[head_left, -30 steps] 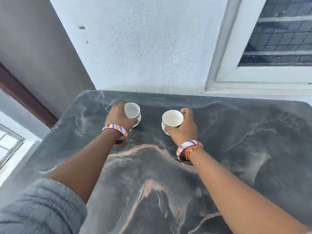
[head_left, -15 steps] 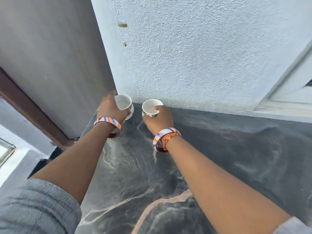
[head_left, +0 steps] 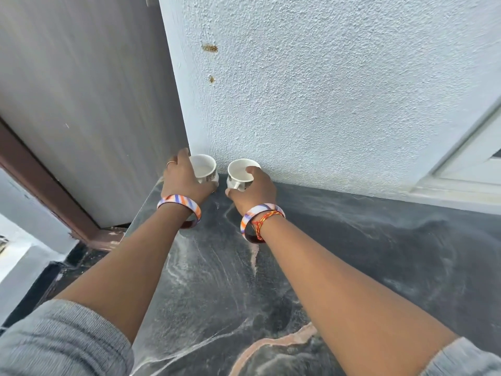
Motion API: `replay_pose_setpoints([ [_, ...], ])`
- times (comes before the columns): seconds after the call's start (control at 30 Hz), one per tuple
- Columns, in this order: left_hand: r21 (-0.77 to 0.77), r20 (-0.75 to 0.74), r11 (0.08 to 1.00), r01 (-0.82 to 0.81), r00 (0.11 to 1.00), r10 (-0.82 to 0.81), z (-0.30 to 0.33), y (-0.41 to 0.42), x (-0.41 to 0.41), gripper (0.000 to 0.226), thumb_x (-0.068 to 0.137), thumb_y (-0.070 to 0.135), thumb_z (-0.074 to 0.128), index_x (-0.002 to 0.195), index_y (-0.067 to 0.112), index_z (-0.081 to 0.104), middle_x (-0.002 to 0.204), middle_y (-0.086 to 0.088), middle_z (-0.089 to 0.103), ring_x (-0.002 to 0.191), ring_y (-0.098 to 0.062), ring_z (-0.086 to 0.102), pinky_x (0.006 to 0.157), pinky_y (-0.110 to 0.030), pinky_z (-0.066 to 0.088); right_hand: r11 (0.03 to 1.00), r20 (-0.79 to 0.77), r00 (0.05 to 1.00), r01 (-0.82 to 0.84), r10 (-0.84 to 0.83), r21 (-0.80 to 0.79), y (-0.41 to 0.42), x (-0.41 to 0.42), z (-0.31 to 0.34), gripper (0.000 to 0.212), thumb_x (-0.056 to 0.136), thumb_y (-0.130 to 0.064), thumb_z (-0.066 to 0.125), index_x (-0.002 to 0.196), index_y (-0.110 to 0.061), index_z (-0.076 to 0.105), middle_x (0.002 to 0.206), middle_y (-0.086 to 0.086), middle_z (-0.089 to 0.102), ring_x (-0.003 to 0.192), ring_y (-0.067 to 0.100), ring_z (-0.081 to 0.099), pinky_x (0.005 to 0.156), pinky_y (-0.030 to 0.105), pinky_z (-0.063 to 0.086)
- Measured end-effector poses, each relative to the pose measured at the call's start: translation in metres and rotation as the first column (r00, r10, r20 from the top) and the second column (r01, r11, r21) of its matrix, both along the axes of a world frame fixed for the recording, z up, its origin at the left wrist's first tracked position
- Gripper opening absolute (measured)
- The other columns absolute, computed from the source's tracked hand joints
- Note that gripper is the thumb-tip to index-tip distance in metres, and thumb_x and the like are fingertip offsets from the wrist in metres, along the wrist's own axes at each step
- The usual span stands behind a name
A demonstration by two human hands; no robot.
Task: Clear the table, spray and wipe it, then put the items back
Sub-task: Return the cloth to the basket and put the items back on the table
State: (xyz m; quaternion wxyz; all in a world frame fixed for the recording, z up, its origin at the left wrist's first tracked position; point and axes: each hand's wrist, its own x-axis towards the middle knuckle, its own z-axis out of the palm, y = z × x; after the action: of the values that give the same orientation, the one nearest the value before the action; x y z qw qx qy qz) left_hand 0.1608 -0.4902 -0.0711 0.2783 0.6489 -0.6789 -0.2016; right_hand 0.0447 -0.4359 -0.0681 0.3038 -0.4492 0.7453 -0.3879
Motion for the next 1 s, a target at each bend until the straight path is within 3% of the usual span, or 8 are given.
replay_pose_setpoints([
  [0.17, -0.164, -0.038, 0.984, -0.073, 0.997, 0.068, 0.008, 0.038, -0.009, 0.072, 0.076, 0.024, 0.069, 0.137, 0.004, 0.036, 0.144, -0.019, 0.035, 0.127, -0.042, 0.037, 0.1, -0.047, 0.037, 1.0, -0.097, 0.995, -0.01, 0.009, -0.009, 0.022, -0.008, 0.004, 0.056, 0.078, -0.026, 0.069, 0.13, -0.017, 0.048, 0.134, 0.008, 0.049, 0.125, 0.027, 0.047, 0.098, 0.032, 0.04],
  [0.23, -0.275, -0.062, 0.961, -0.017, 0.998, 0.0, 0.009, 0.073, -0.022, 0.068, 0.077, 0.016, 0.066, 0.137, 0.002, 0.037, 0.146, -0.021, 0.034, 0.131, -0.041, 0.035, 0.106, -0.046, 0.034, 1.0, -0.11, 0.994, -0.016, 0.013, -0.019, 0.039, -0.016, 0.007, 0.044, 0.081, -0.023, 0.066, 0.121, -0.013, 0.055, 0.126, 0.009, 0.057, 0.119, 0.027, 0.052, 0.094, 0.032, 0.043],
  [0.3, -0.331, -0.035, 0.932, 0.148, 0.985, -0.168, 0.009, 0.108, -0.037, 0.063, 0.076, 0.011, 0.062, 0.135, 0.0, 0.042, 0.142, -0.023, 0.039, 0.131, -0.041, 0.038, 0.105, -0.045, 0.037, 0.999, -0.107, 0.993, -0.042, 0.043, 0.012, 0.064, -0.028, 0.013, 0.038, 0.084, -0.016, 0.064, 0.121, -0.012, 0.057, 0.127, 0.007, 0.058, 0.12, 0.024, 0.052, 0.095, 0.029, 0.041],
  [0.47, -0.098, 0.047, 0.863, 0.496, 0.868, -0.494, 0.027, 0.168, -0.083, 0.051, 0.072, 0.015, 0.036, 0.118, 0.014, 0.057, 0.118, -0.011, 0.063, 0.108, -0.032, 0.06, 0.088, -0.044, 0.051, 0.992, -0.313, 0.944, -0.078, 0.106, 0.1, 0.132, -0.071, 0.025, 0.022, 0.086, -0.01, 0.048, 0.094, -0.014, 0.068, 0.099, 0.012, 0.071, 0.095, 0.033, 0.065, 0.07, 0.03, 0.045],
  [0.63, 0.135, 0.172, 0.715, 0.686, 0.694, -0.699, 0.046, 0.23, -0.151, 0.045, 0.07, 0.02, 0.04, 0.11, 0.019, 0.062, 0.114, -0.009, 0.067, 0.107, -0.031, 0.061, 0.09, -0.042, 0.051, 0.983, -0.402, 0.911, -0.015, 0.09, 0.185, 0.232, -0.142, 0.038, 0.02, 0.084, -0.011, 0.054, 0.098, -0.007, 0.068, 0.103, 0.016, 0.07, 0.098, 0.035, 0.065, 0.072, 0.03, 0.045],
  [0.73, 0.148, 0.213, 0.622, 0.769, 0.589, -0.779, 0.054, 0.284, -0.208, 0.03, 0.079, 0.009, 0.048, 0.105, 0.016, 0.063, 0.112, -0.008, 0.067, 0.107, -0.029, 0.061, 0.091, -0.04, 0.05, 0.977, -0.433, 0.9, 0.048, 0.048, 0.209, 0.3, -0.191, 0.045, 0.02, 0.086, -0.015, 0.054, 0.102, -0.01, 0.066, 0.107, 0.013, 0.068, 0.099, 0.034, 0.064, 0.07, 0.029, 0.043],
  [0.87, 0.179, 0.242, 0.483, 0.857, 0.437, -0.866, 0.061, 0.388, -0.305, 0.024, 0.081, 0.01, 0.051, 0.104, 0.013, 0.061, 0.111, -0.009, 0.068, 0.105, -0.029, 0.062, 0.091, -0.038, 0.051, 0.961, -0.515, 0.857, 0.16, -0.021, 0.227, 0.417, -0.276, 0.049, 0.021, 0.084, -0.015, 0.056, 0.104, -0.01, 0.063, 0.108, 0.013, 0.067, 0.098, 0.035, 0.064, 0.071, 0.031, 0.045],
  [1.0, 0.229, 0.249, 0.276, 0.934, 0.218, -0.944, 0.06, 0.497, -0.4, 0.022, 0.082, 0.011, 0.055, 0.102, 0.007, 0.062, 0.108, -0.011, 0.069, 0.104, -0.029, 0.063, 0.086, -0.031, 0.049, 0.918, -0.571, 0.816, 0.288, -0.086, 0.272, 0.542, -0.36, 0.049, 0.021, 0.084, -0.016, 0.059, 0.103, -0.01, 0.064, 0.107, 0.013, 0.068, 0.099, 0.034, 0.065, 0.074, 0.034, 0.049],
])
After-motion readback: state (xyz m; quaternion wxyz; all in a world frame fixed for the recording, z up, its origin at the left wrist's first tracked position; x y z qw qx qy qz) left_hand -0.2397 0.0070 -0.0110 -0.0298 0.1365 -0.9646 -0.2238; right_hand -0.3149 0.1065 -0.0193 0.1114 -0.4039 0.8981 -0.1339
